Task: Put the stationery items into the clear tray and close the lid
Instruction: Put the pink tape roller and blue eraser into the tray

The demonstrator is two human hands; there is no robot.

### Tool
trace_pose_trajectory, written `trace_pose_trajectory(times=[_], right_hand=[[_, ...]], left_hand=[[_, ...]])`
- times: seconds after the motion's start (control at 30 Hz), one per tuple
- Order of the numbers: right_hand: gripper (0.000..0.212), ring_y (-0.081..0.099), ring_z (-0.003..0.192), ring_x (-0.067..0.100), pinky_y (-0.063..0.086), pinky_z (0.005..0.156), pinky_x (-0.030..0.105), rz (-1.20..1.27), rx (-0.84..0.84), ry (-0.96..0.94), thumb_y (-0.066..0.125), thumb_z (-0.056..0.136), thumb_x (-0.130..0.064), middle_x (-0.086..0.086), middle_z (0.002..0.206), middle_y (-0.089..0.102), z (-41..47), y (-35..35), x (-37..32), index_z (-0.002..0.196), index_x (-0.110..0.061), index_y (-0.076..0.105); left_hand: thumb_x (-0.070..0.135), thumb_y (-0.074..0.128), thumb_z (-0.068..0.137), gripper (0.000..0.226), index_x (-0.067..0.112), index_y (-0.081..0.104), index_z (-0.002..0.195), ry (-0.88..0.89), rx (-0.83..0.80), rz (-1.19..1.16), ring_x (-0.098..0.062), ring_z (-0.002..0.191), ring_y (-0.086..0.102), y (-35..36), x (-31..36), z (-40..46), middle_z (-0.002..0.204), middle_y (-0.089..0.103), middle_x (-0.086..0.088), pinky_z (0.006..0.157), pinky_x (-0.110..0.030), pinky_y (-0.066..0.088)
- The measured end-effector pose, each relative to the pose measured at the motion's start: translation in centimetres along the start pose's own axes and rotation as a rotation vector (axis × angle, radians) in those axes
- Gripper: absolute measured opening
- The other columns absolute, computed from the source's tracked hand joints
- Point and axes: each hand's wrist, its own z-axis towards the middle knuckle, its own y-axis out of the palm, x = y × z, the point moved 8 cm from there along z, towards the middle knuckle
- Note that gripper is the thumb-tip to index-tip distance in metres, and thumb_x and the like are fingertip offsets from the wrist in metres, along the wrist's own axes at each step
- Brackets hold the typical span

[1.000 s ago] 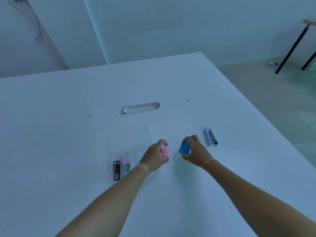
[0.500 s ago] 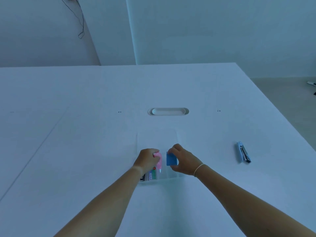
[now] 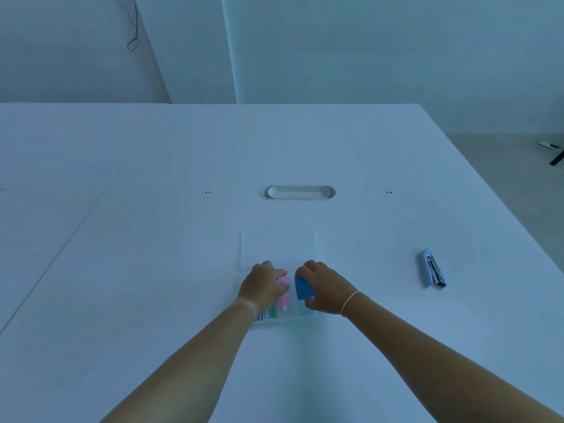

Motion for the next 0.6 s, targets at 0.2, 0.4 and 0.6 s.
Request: trace_pose_trajectory(times=[0.2,0.4,0.6], right_hand=[[0.044,0.048,0.110,0.026,0.042,0.094,0.035,-0.049,-0.001,0.009,0.062,0.077,-0.020,0.006,0.124,0.053,0.3,0.7,-0.3,0.119,-0.016,0.047],[0.048,0.048,0.109,0.025,0.042,0.095,0.036,-0.028,0.020,0.005,0.064,0.076,-0.023,0.004,0.126,0.051,0.1,0.6,-0.3,0.120,-0.017,0.047],[0.051,0.048,0.113,0.022,0.042,0.099,0.035,0.073,0.085,0.048,0.067,0.076,-0.032,0.000,0.130,0.048,-0.7,-1.0,0.9,0.121,-0.021,0.047]], left_hand=[[0.037,0.047,0.092,0.039,0.023,0.057,0.127,-0.002,-0.024,0.108,-0.026,0.113,0.047,0.5,-0.7,-0.1,0.116,0.054,-0.009,0.090,-0.037,0.047],[0.037,0.048,0.092,0.046,0.023,0.048,0.135,0.003,-0.034,0.082,-0.025,0.117,0.045,0.3,-0.9,-0.5,0.121,0.053,-0.009,0.096,-0.040,0.047],[0.037,0.049,0.092,0.046,0.023,0.047,0.136,0.022,-0.001,0.058,-0.022,0.118,0.045,-0.6,-0.2,-0.7,0.123,0.052,-0.006,0.096,-0.037,0.047]])
